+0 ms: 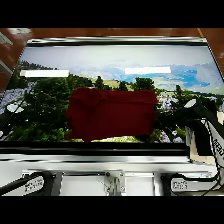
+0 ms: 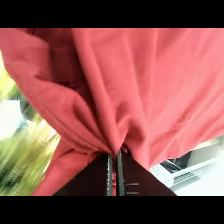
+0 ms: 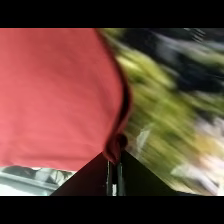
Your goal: Fold the shirts.
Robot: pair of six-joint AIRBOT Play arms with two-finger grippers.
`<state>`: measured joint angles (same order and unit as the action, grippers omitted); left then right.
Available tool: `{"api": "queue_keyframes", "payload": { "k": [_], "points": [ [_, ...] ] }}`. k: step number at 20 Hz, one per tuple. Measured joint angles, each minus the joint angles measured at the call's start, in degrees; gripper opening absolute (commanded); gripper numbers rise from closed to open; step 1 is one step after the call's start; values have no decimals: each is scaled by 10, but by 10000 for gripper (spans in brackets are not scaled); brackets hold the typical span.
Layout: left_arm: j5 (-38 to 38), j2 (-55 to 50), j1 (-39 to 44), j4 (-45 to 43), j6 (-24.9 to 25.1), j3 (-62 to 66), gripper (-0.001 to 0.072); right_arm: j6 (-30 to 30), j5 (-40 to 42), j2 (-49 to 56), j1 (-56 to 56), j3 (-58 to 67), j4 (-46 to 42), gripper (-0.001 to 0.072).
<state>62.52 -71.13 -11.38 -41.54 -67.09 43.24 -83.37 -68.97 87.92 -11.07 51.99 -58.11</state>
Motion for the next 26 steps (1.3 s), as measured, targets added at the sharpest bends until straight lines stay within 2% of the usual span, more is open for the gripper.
{"api": "queue_keyframes", "payload": {
  "k": [4,8,10,13,16,18,21,26],
  "points": [
    [4,42,-3,-12,0,72,41,24,-21,-49,10,39,11,58],
    [16,129,-5,-42,-1,232,42,47,-14,-175,11,158,14,58],
    [12,177,-4,-50,-2,335,42,52,24,-255,12,238,11,58],
    [-12,240,-5,-80,-7,481,42,18,92,-369,13,352,-38,58],
    [-24,291,-5,-145,-53,580,42,-23,114,-452,13,432,-113,58],
    [-14,317,-4,-181,-84,611,42,-38,101,-491,13,459,-145,58],
    [41,336,-5,-217,-109,631,43,-48,46,-516,13,476,-174,58],
    [129,339,-4,-253,-127,610,42,-40,-67,-488,13,484,-210,58]
  ]
}}
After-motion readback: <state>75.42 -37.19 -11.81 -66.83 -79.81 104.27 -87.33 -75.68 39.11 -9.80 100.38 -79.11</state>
